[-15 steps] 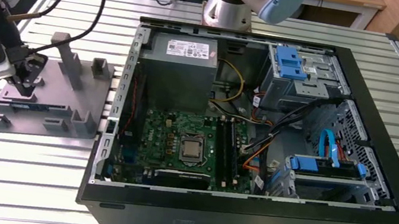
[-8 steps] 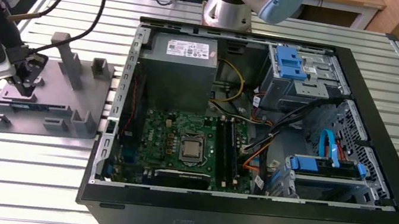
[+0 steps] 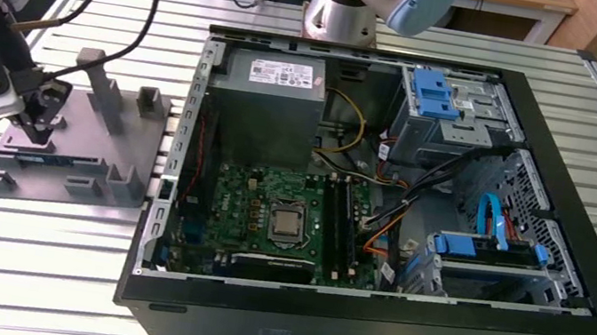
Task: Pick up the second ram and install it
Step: 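Pick up the second ram and move it above second insertion slot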
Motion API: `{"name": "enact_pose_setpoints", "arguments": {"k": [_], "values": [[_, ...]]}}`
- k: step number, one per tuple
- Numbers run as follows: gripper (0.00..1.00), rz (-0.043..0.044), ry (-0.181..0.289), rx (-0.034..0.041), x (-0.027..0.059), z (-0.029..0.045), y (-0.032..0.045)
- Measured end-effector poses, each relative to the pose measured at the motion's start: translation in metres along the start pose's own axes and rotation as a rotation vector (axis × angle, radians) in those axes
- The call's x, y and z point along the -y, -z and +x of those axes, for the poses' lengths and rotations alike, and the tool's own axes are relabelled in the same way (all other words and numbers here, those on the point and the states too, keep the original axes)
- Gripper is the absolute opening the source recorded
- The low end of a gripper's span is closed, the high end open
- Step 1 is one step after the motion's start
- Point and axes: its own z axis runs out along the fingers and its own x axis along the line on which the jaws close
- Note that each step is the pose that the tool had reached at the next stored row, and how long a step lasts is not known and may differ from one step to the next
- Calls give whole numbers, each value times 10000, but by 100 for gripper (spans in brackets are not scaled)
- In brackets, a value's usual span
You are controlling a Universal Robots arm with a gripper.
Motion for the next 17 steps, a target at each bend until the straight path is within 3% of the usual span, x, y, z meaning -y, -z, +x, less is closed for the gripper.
{"name": "enact_pose_setpoints", "arguments": {"k": [7, 13, 14, 16, 17], "values": [[10, -8, 553, -3, 0, 1, 0], [10, 0, 599, -3, 0, 1, 0], [10, 41, 601, -5, 1, 1, -1], [10, 269, 606, -21, 0, 1, 0], [10, 289, 606, -23, 1, 1, 0]]}}
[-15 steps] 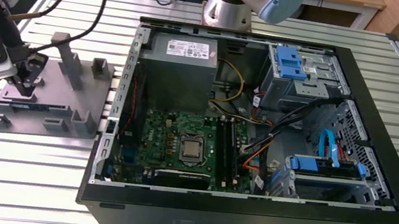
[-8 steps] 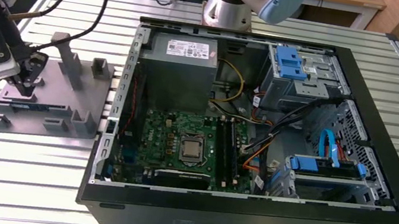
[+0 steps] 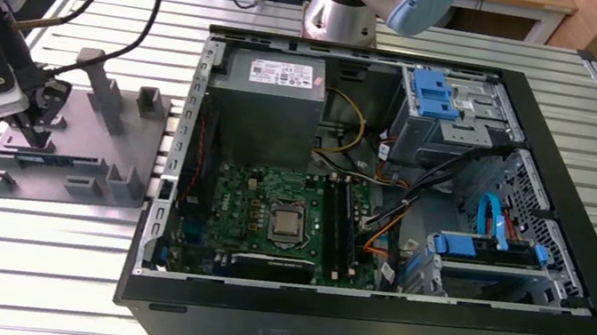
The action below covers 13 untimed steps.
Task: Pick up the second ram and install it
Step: 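Pick up the second ram and move it above second insertion slot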
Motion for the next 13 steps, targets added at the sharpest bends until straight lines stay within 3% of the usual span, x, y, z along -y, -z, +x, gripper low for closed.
{"name": "enact_pose_setpoints", "arguments": {"k": [3, 5, 6, 13], "values": [[10, -9, 0, -1, 0, 1, 1], [10, -264, -14, 27, -1, 4, 0], [10, -329, -19, 33, -1, 6, 1], [10, -342, 165, 36, -1, 7, 0]]}}
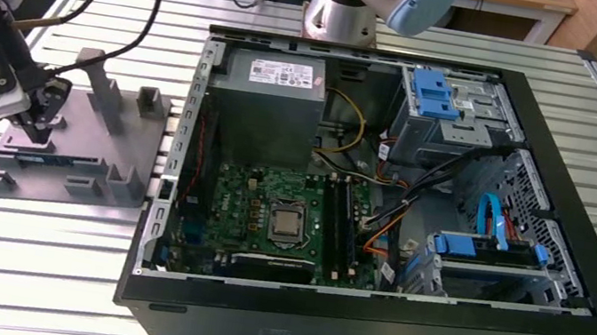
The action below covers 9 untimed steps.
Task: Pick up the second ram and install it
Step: 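Pick up the second ram and move it above second insertion slot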
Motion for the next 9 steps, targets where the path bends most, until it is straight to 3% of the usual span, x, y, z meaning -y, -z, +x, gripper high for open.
{"name": "enact_pose_setpoints", "arguments": {"k": [9], "values": [[10, -43, 1645, -12, 0, 0, -1]]}}
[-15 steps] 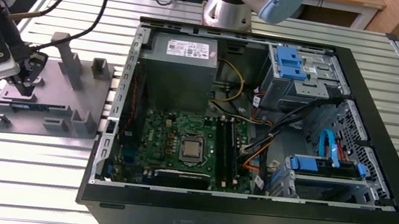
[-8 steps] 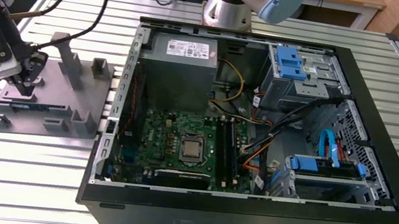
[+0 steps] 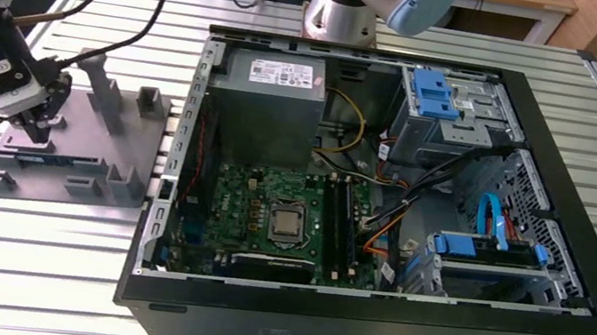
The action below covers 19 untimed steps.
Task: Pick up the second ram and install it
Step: 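Pick up the second ram and move it above second insertion slot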
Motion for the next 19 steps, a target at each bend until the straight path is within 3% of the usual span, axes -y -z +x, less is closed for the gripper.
{"name": "enact_pose_setpoints", "arguments": {"k": [19], "values": [[10, -69, 2611, -19, 0, 0, 0]]}}
